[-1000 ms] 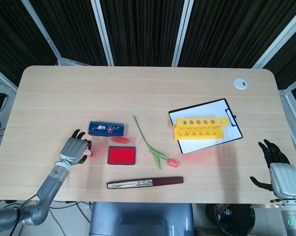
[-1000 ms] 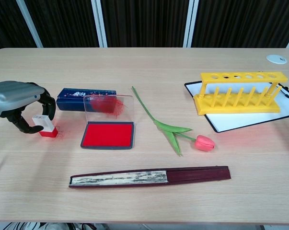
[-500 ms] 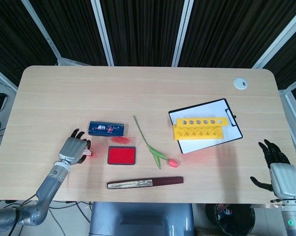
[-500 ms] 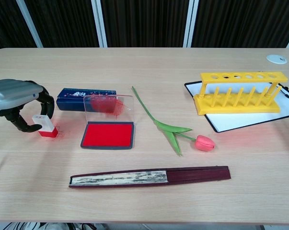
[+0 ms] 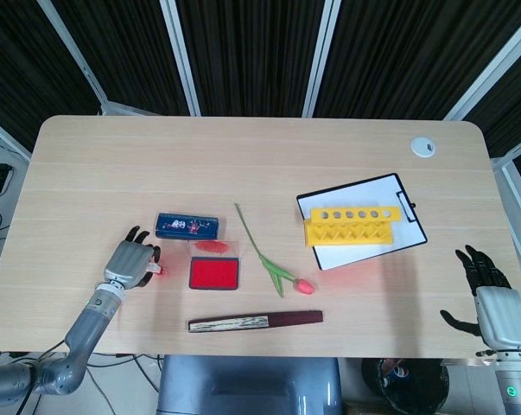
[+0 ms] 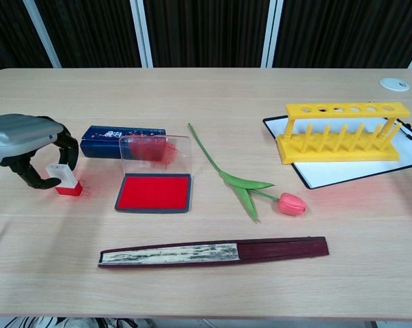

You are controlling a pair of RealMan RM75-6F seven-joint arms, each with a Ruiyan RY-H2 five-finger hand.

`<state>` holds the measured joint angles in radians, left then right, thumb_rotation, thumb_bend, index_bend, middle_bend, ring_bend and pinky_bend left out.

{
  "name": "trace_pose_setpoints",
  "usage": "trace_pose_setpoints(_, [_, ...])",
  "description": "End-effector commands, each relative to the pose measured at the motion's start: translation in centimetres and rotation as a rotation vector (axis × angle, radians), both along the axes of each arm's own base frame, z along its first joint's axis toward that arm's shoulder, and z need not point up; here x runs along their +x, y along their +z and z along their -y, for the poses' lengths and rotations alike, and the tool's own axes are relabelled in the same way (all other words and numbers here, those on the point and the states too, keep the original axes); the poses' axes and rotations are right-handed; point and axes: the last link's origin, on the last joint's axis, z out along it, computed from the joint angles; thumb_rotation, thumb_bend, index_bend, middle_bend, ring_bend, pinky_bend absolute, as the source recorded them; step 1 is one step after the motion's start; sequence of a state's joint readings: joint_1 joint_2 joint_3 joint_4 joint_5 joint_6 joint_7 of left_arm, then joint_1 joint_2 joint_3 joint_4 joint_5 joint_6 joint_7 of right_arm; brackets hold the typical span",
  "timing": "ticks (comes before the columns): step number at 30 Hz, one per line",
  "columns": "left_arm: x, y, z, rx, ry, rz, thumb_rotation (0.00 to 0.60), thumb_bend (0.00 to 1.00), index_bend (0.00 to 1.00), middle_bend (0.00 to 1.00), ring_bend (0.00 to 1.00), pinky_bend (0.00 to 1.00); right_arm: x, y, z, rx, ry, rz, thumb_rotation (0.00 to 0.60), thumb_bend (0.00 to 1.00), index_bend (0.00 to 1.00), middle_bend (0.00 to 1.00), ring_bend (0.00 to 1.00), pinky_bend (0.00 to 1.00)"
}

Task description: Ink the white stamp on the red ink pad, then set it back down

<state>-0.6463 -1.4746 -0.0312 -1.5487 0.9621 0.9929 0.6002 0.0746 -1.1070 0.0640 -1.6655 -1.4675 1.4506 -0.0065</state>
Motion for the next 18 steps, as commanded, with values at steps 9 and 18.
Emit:
trace_pose_setpoints(9, [-0.23,-0.19,-0.08,-0.002,0.004,0.000,0.600,0.34,0.47,0.47,0.11,0.06,-0.04,-0.07,-0.01,0.006,-0.020,0.026,0.600,0.22,0.02,0.00,0.00,0.19])
trace_pose_setpoints(18, [-0.27,-0.31,-0.12,0.010,-0.004,0.005,0.600,0.40,0.56,0.55,0.19,0.16,-0.05,-0.06,-0.01,0.007,-0.026,0.033,0.600,0.22,0.02,0.00,0.00,0.19])
